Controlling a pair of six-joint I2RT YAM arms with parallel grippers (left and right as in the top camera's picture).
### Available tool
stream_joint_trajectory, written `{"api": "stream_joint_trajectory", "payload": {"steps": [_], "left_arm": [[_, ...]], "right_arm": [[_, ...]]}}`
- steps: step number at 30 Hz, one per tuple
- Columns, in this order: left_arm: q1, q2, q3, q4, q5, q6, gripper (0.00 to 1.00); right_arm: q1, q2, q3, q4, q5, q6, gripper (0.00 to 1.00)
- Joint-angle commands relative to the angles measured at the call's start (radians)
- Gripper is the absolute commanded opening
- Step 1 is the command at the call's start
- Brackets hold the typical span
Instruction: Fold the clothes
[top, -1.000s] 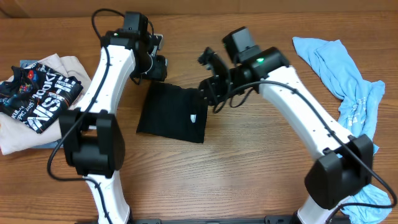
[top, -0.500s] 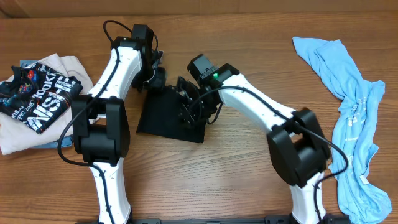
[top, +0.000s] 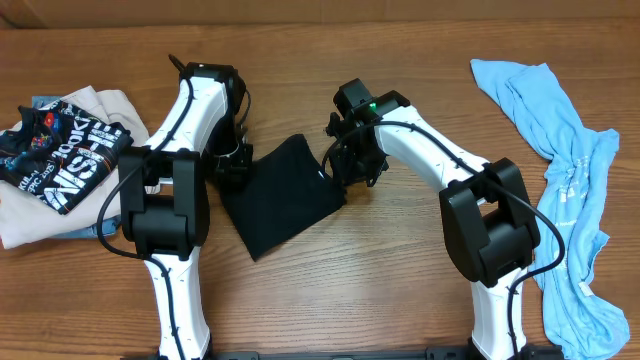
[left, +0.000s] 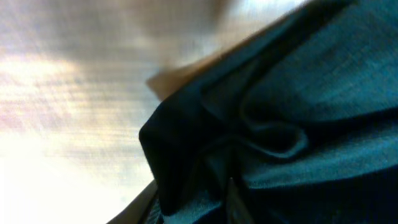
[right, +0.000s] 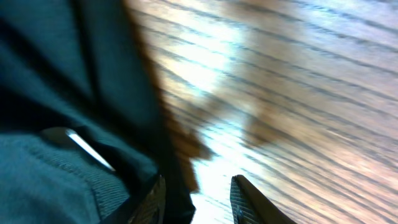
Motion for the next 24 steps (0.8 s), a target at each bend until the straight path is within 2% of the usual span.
{"api": "stream_joint_trajectory", "payload": {"steps": [1,2,3,10,14,16,18,20,22,24], "left_arm": [[0.007,0.011,0.000,-0.039,0.097,-0.053,0.18],[0.007,0.003,0.000,-0.041,0.116,-0.053,0.14],[0.007,-0.005,0.000,-0.036,0.119,-0.053,0.14],[0.014,-0.160,0.000,0.066,0.084,-0.060,0.32],[0.018,-0.228,0.000,0.130,0.022,-0.060,0.54],[0.017,-0.246,0.000,0.175,0.054,-0.058,0.62],[0.010,-0.245,0.000,0.200,0.198,0.044,0.63],[-0.005,-0.239,0.000,0.219,0.305,0.192,0.73],[-0.016,-0.238,-0.002,0.243,0.301,0.317,0.91],[-0.016,-0.238,-0.002,0.262,0.301,0.375,0.96]], "right_arm": [[-0.002,-0.003,0.001,-0.010,0.098,0.004,0.40],[-0.003,-0.003,0.002,-0.023,0.117,0.004,0.41],[-0.006,-0.004,0.003,-0.040,0.136,0.005,0.42],[-0.052,-0.082,0.004,-0.082,0.158,0.072,0.45],[-0.053,-0.175,0.004,-0.076,0.160,0.069,0.48],[-0.051,-0.215,0.004,-0.077,0.156,0.063,0.49],[-0.051,-0.223,0.004,-0.080,0.138,0.064,0.49],[-0.051,-0.222,0.002,-0.079,0.119,0.064,0.49],[-0.051,-0.222,0.002,-0.079,0.116,0.064,0.49],[-0.051,-0.222,0.002,-0.082,0.116,0.064,0.49]]}}
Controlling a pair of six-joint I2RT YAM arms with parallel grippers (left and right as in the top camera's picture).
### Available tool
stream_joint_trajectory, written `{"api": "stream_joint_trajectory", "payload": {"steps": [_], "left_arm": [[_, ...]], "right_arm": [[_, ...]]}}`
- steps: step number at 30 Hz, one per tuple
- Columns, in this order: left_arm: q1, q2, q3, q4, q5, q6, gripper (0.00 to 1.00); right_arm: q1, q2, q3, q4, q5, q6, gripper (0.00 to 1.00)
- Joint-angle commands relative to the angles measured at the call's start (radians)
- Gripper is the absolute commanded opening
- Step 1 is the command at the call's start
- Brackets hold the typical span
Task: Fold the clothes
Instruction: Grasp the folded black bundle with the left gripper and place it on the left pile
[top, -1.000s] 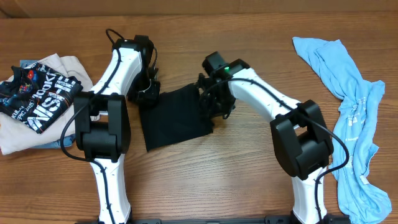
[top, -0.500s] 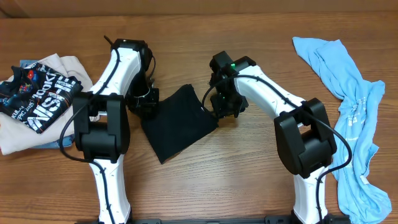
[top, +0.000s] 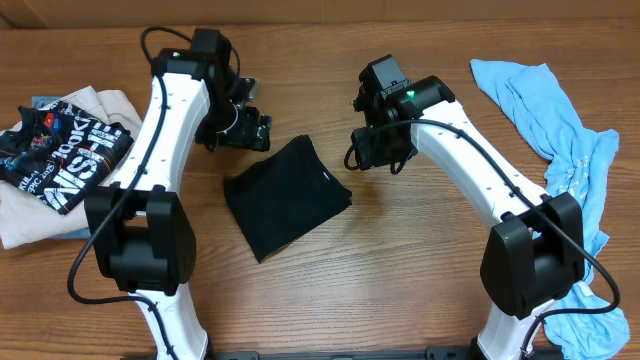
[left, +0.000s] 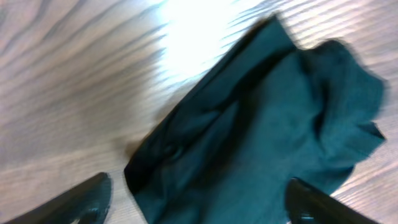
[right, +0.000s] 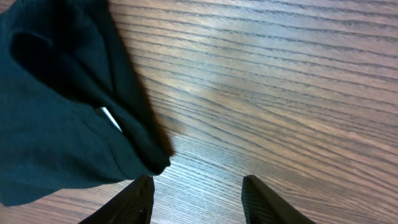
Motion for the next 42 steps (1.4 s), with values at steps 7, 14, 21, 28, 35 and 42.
{"api": "stream_joint_trajectory", "payload": {"steps": [7,14,21,28,35,42], "left_arm": [[-0.014,0.008,0.002,0.088,0.089,0.306,1.00],[-0.014,0.101,0.002,0.100,0.124,0.325,1.00],[-0.015,0.245,0.002,0.100,0.207,0.333,1.00],[-0.032,0.332,0.002,0.073,0.254,0.333,0.52],[-0.018,0.307,0.011,0.014,0.249,0.336,0.04],[0.059,0.153,0.065,-0.047,0.172,0.274,0.04]], "right_arm": [[0.003,-0.005,0.002,-0.005,-0.013,0.005,0.50],[0.003,-0.005,0.002,-0.008,-0.021,0.005,0.50],[0.003,-0.005,0.002,-0.009,-0.024,0.005,0.50],[0.003,-0.005,0.002,-0.010,-0.024,0.005,0.50],[0.003,-0.005,0.002,-0.011,-0.024,0.005,0.50],[0.003,-0.005,0.002,-0.011,-0.023,0.004,0.50]]}}
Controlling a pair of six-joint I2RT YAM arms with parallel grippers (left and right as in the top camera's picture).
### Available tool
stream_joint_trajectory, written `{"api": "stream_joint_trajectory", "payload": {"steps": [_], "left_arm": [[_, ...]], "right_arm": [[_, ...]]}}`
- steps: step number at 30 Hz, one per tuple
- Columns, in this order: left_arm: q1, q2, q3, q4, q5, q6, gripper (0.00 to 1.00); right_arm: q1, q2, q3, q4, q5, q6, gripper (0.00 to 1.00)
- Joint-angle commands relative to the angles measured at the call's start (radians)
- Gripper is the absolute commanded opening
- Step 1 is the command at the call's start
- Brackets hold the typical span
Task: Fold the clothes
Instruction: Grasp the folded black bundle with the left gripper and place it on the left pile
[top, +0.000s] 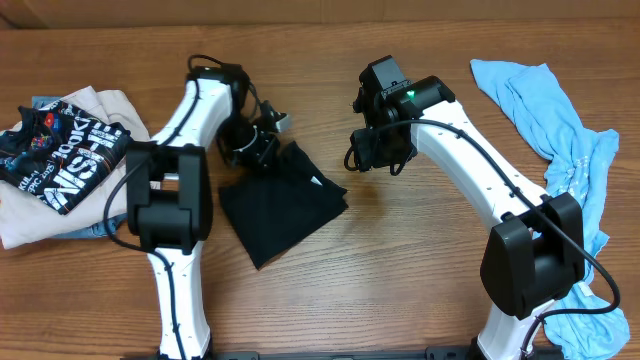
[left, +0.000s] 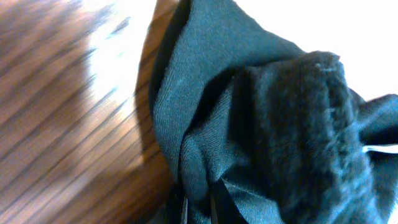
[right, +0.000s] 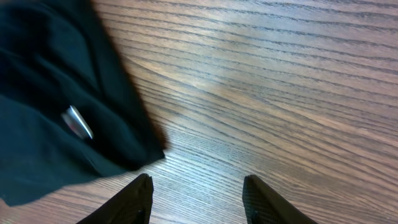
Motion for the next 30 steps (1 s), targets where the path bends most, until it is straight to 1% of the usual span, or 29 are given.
{"api": "stream_joint_trajectory", "payload": {"steps": [1,4,5,6,11,19,25,30], "left_arm": [[0.072,-0.186,0.045,-0.014,-0.158,-0.085,0.04],[0.104,-0.283,0.045,-0.021,-0.270,-0.141,0.04],[0.124,-0.342,0.045,-0.022,-0.352,-0.178,0.04],[0.133,-0.369,0.045,-0.022,-0.388,-0.186,0.04],[0.187,-0.492,0.045,0.004,-0.488,-0.185,0.04],[0.322,-0.595,0.051,0.100,-0.517,-0.185,0.05],[0.436,-0.595,0.051,0.170,-0.512,-0.187,0.05],[0.527,-0.585,0.051,0.292,-0.512,-0.200,0.09]], "right_arm": [[0.004,-0.005,0.002,0.002,-0.001,0.004,0.50],[0.004,-0.005,0.002,0.002,0.000,0.004,0.50],[0.004,-0.005,0.002,0.001,0.000,0.004,0.51],[0.004,-0.005,0.002,0.000,0.000,0.004,0.51],[0.004,-0.005,0.002,-0.003,0.000,0.003,0.50],[0.004,-0.005,0.002,-0.013,0.000,0.003,0.51],[0.004,-0.005,0.002,-0.019,0.000,0.004,0.51],[0.004,-0.005,0.002,-0.021,0.000,0.003,0.51]]}}
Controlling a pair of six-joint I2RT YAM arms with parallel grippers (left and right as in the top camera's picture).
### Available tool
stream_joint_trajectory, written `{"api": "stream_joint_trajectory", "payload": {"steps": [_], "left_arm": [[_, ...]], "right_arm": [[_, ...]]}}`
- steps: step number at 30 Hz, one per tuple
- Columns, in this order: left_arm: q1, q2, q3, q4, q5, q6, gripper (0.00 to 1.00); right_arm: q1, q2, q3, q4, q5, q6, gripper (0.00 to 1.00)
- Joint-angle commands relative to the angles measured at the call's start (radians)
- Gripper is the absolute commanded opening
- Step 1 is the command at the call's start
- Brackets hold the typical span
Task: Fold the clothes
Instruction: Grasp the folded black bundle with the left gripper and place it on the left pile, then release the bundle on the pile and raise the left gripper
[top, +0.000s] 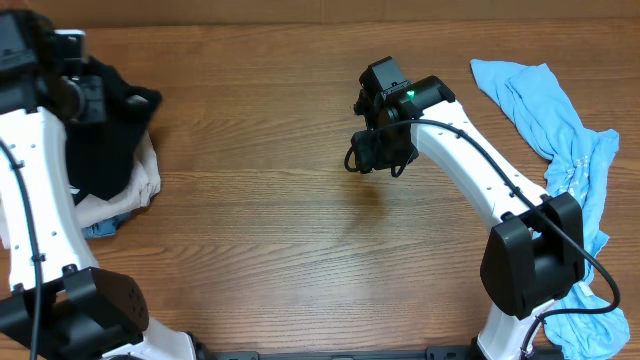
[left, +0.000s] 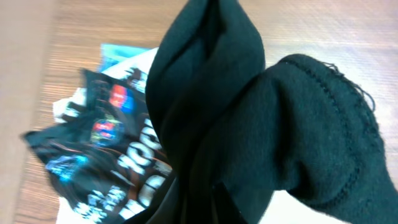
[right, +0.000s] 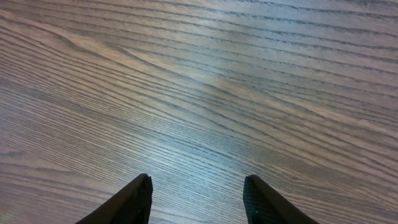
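Note:
A folded black garment (top: 100, 150) hangs from my left gripper (top: 78, 95), which is shut on it at the table's far left. It dangles over the pile of folded clothes (top: 148, 178). The left wrist view shows the black garment (left: 211, 106) bunched in front of the left gripper (left: 199, 196), with the printed black shirt (left: 102, 155) of the pile underneath. My right gripper (top: 375, 160) hovers open over bare wood at the table's middle; its fingers (right: 138, 199) hold nothing. A crumpled light blue garment (top: 560, 150) lies at the far right.
Beige cloth and a scrap of blue fabric (top: 100, 228) stick out from under the pile on the left. The blue garment runs down to the table's front right corner (top: 590, 310). A wall edge lines the back.
My left gripper, then shut on the black garment at the table's middle, now holds it up over the pile at the far left. The right arm has not moved.
Both grippers were down at the black garment's edges at the table's middle. Then both were raised and open, the garment lying folded. Then the left gripper was shut on the garment's top edge. Now the garment hangs over the left pile.

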Motion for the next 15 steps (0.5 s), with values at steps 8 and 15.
{"api": "stream_joint_trajectory", "payload": {"steps": [8,15], "left_arm": [[0.167,0.084,0.028,0.096,-0.010,-0.055,0.09],[0.269,0.184,0.028,0.172,0.003,-0.095,0.11]], "right_arm": [[0.004,-0.005,0.002,-0.001,0.000,0.004,0.51],[0.004,-0.005,0.002,-0.010,-0.001,0.004,0.51]]}}
